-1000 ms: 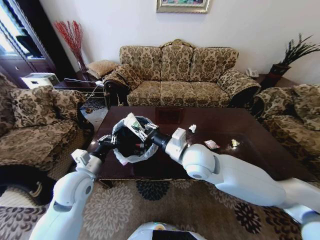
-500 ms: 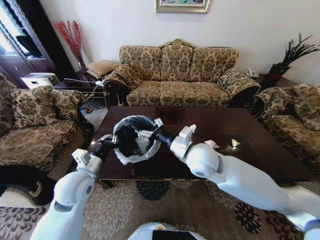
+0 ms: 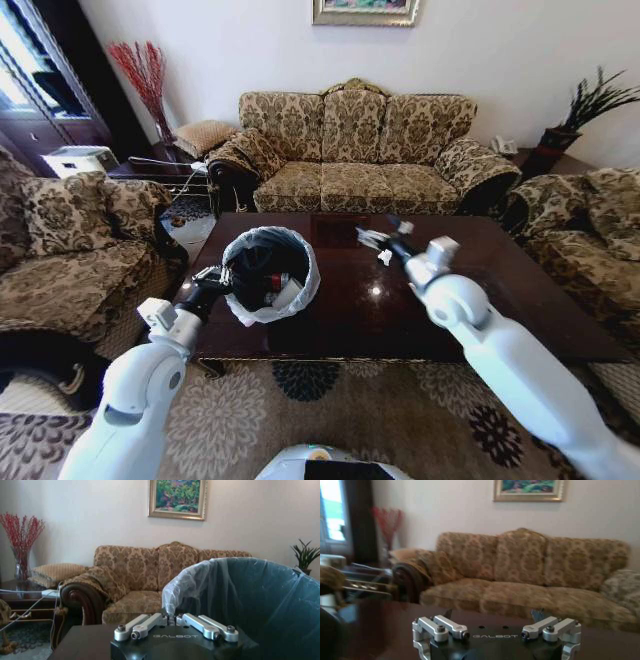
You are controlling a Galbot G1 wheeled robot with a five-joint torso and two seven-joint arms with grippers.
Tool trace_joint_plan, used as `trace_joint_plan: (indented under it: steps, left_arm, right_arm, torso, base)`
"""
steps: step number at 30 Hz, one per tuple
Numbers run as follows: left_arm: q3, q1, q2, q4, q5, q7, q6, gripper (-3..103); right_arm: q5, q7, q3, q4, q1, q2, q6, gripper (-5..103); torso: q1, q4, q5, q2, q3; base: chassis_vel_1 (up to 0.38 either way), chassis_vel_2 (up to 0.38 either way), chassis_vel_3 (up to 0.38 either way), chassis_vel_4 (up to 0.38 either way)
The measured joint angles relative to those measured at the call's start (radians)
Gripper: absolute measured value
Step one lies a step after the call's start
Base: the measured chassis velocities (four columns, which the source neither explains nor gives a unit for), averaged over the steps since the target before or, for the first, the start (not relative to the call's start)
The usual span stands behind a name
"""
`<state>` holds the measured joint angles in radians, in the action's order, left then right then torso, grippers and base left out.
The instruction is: Move to the front of the table and place the trash on the table into the trash bin.
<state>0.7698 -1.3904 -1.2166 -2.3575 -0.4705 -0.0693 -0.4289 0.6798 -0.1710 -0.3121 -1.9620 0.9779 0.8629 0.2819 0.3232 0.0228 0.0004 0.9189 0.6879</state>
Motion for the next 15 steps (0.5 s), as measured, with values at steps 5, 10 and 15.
trace_joint_plan:
  steps: [5, 10, 15]
  left_arm:
    - [0.005, -0.006, -0.02, 0.003, 0.002, -0.004, 0.011, 3]
    - [0.006, -0.002, -0.021, 0.003, 0.003, -0.004, 0.012, 3]
    - [0.002, -0.003, -0.021, 0.004, 0.004, -0.004, 0.012, 3]
  right_arm:
    - [-0.12, 0.009, -0.089, 0.085, 0.134, 0.086, -0.067, 100]
    - [-0.14, 0.032, -0.125, 0.063, 0.197, 0.132, -0.076, 100]
    - [-0.139, 0.062, -0.144, 0.049, 0.225, 0.154, -0.076, 100]
  torso:
    - [0.0, 0.0009, 0.0, 0.0, 0.0]
    - [0.0, 0.0008, -0.0003, 0.0, 0.0]
    - [0.0, 0.0007, -0.0005, 0.0, 0.0]
  base:
    - [0.0, 0.0, 0.0, 0.0]
    - [0.0, 0.0, 0.0, 0.0]
    - [0.0, 0.0, 0.0, 0.0]
